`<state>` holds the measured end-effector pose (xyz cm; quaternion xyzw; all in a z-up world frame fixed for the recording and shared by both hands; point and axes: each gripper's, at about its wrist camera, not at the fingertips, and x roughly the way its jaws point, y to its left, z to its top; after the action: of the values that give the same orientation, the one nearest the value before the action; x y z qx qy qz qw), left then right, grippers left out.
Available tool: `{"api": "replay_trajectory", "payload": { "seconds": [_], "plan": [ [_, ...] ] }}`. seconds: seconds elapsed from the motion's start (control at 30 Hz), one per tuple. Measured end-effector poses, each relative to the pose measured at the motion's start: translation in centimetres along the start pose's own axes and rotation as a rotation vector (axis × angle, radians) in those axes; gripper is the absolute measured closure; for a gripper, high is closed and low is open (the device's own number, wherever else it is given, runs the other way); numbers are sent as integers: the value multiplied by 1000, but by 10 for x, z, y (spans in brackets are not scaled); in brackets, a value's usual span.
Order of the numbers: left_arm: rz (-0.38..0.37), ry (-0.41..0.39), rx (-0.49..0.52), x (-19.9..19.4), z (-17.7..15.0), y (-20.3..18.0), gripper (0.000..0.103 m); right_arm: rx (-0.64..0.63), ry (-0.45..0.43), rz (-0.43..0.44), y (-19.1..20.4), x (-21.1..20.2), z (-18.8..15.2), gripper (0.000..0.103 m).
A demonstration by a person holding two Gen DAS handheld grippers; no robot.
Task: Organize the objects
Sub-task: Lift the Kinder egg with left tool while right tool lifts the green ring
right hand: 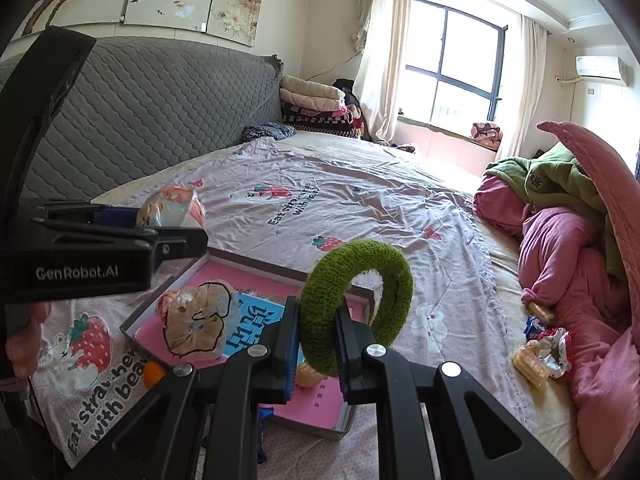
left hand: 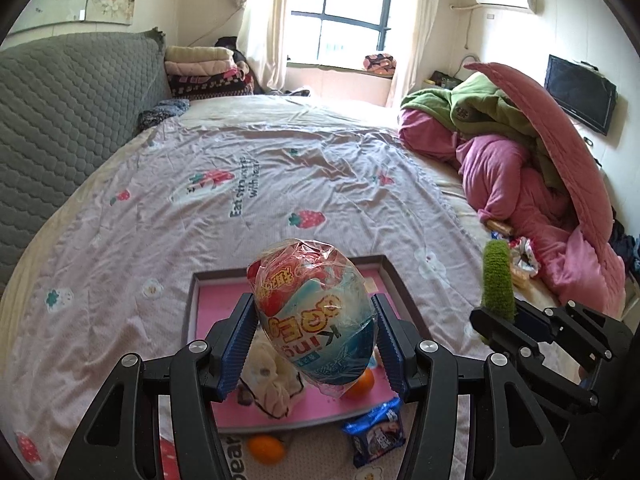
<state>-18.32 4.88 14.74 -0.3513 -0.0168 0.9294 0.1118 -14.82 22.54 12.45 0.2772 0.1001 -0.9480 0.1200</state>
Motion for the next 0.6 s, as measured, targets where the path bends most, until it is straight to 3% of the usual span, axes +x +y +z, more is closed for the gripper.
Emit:
{"api": "replay_trajectory", "payload": {
  "seconds": [0.37,0.6],
  "plan": [
    [64,-11,-36,-1,4,40,44,6,-27,-2,-2,3,12,87],
    [82,16,-48,13,-16,62,44,3,-14,8,4,14,9,87]
  ]
}}
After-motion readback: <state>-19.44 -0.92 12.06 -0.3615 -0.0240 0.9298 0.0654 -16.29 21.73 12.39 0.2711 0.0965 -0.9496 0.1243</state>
